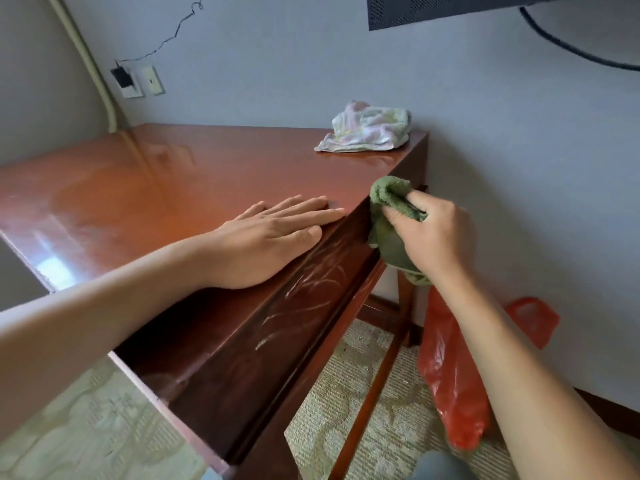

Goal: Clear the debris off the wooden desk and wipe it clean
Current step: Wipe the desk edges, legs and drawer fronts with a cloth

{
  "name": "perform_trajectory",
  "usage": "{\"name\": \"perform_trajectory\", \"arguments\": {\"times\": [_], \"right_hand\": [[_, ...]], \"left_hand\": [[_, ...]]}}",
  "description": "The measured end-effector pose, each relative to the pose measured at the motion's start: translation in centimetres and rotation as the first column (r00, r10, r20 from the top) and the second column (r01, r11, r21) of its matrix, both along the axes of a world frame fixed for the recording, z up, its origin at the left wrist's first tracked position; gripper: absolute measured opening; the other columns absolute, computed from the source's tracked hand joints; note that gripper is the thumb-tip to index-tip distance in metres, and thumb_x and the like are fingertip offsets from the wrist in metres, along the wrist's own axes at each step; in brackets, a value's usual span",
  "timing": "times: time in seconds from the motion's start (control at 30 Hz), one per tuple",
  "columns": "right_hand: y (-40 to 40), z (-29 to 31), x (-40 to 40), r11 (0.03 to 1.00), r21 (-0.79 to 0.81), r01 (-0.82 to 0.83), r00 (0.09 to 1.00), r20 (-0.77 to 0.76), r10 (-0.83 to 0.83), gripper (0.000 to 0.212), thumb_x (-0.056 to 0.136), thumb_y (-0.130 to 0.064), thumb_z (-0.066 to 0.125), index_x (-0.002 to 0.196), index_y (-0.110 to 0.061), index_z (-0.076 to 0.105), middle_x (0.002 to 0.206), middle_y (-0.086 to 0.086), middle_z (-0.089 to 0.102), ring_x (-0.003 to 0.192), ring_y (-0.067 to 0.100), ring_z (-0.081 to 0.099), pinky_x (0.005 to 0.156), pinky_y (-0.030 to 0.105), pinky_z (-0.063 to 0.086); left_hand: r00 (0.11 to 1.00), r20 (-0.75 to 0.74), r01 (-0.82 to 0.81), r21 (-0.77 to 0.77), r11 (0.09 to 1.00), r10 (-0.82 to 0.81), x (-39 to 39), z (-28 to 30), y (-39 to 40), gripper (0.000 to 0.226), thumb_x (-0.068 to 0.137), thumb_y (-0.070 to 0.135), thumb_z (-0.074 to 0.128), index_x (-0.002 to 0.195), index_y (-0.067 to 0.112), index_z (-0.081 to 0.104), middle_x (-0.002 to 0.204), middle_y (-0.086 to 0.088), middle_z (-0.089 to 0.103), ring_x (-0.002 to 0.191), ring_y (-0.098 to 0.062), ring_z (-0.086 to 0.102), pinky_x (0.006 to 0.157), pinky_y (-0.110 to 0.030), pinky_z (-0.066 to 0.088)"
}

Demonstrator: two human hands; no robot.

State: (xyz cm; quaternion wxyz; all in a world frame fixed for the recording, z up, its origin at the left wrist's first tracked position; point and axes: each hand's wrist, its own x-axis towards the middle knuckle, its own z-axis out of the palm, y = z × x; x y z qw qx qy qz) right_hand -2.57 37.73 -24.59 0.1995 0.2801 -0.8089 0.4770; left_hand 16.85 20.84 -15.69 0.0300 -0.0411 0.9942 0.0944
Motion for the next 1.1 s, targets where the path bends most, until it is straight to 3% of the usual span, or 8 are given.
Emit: {"name": "perform_trajectory", "arguments": {"times": [0.2,0.3,0.47,0.57,0.7,0.8,0.97,1.1], "right_hand": [[2.0,-0.3,9.2,0.980,-0.056,-0.192,0.949,-0.263,0.171,0.040,0.090,-0.053,0.072,0.074,-0.016,0.070,0.066,-0.004,0.064,0.062,0.016,0.061,0.053,0.033,0.046],[2.8,0.1,11.4,0.947,-0.012,-0.320,0.883,-0.367,0.294,0.024,0.089,-0.046,0.075,0.082,-0.023,0.077,0.072,-0.014,0.066,0.068,0.006,0.063,0.055,0.026,0.046],[1.1,2.2,5.4,0.997,0.069,0.023,0.990,-0.142,-0.013,0.036,0.085,-0.055,0.073,0.084,-0.019,0.070,0.064,0.007,0.061,0.072,0.036,0.064,0.056,0.034,0.039],[1.8,1.6,9.5,0.997,0.042,-0.060,0.966,-0.249,0.068,0.046,0.090,-0.059,0.067,0.073,-0.016,0.060,0.060,-0.001,0.051,0.063,0.028,0.059,0.052,0.036,0.040],[3.8,0.8,16.9,0.939,0.077,-0.335,0.850,-0.404,0.337,0.035,0.099,-0.056,0.062,0.092,-0.026,0.081,0.088,-0.013,0.076,0.076,0.011,0.069,0.061,0.033,0.055],[3.1,1.3,14.3,0.981,0.075,-0.181,0.930,-0.312,0.196,0.030,0.088,-0.053,0.071,0.088,-0.024,0.078,0.070,-0.007,0.068,0.064,0.015,0.064,0.053,0.035,0.051],[2.4,2.0,13.3,0.998,0.039,-0.051,0.961,-0.271,0.060,0.041,0.091,-0.058,0.069,0.081,-0.019,0.075,0.053,-0.004,0.043,0.053,0.020,0.047,0.049,0.032,0.039],[4.1,0.2,20.4,0.960,0.068,-0.271,0.864,-0.424,0.273,0.036,0.099,-0.053,0.064,0.082,-0.024,0.077,0.075,-0.011,0.069,0.064,0.014,0.062,0.053,0.032,0.048]], "left_hand": [[0.982,-0.165,-0.039,0.318,0.947,0.096,0.0,-0.3,-0.3,0.051,0.094,0.038,0.036,0.142,0.052,0.047,0.159,0.028,0.037,0.149,0.013,0.021,0.130,-0.029,0.009],[0.971,-0.202,-0.034,0.407,0.913,0.126,0.1,-0.3,-0.4,0.061,0.084,0.020,0.040,0.139,0.031,0.062,0.153,0.020,0.050,0.144,0.010,0.036,0.124,-0.016,0.020],[0.965,-0.217,-0.056,0.373,0.926,0.146,0.5,0.0,-0.4,0.054,0.092,0.008,0.042,0.132,0.035,0.068,0.147,0.026,0.054,0.138,0.009,0.044,0.121,-0.021,0.030],[0.957,-0.260,-0.033,0.337,0.941,0.127,0.5,-0.2,-0.4,0.053,0.086,0.020,0.043,0.129,0.035,0.070,0.144,0.024,0.058,0.136,0.007,0.048,0.119,-0.020,0.032],[0.940,-0.327,-0.005,0.267,0.964,0.095,0.8,-0.2,-0.4,0.045,0.085,0.022,0.050,0.121,0.030,0.075,0.136,0.018,0.064,0.122,0.012,0.055,0.107,-0.011,0.038],[0.919,-0.392,0.029,0.140,0.990,0.028,1.9,0.1,0.0,0.035,0.094,0.009,0.058,0.118,0.027,0.077,0.128,0.013,0.067,0.097,0.019,0.056,0.086,-0.004,0.038],[0.960,-0.278,-0.023,0.017,1.000,0.027,6.9,0.6,0.5,0.037,0.104,0.031,0.056,0.139,0.043,0.063,0.145,0.032,0.053,0.128,0.009,0.051,0.111,-0.015,0.036],[0.973,-0.218,-0.056,0.068,0.996,0.070,10.6,-0.3,0.4,0.046,0.098,0.063,0.037,0.144,0.064,0.042,0.154,0.043,0.033,0.145,0.019,0.024,0.127,-0.029,0.021]]}}
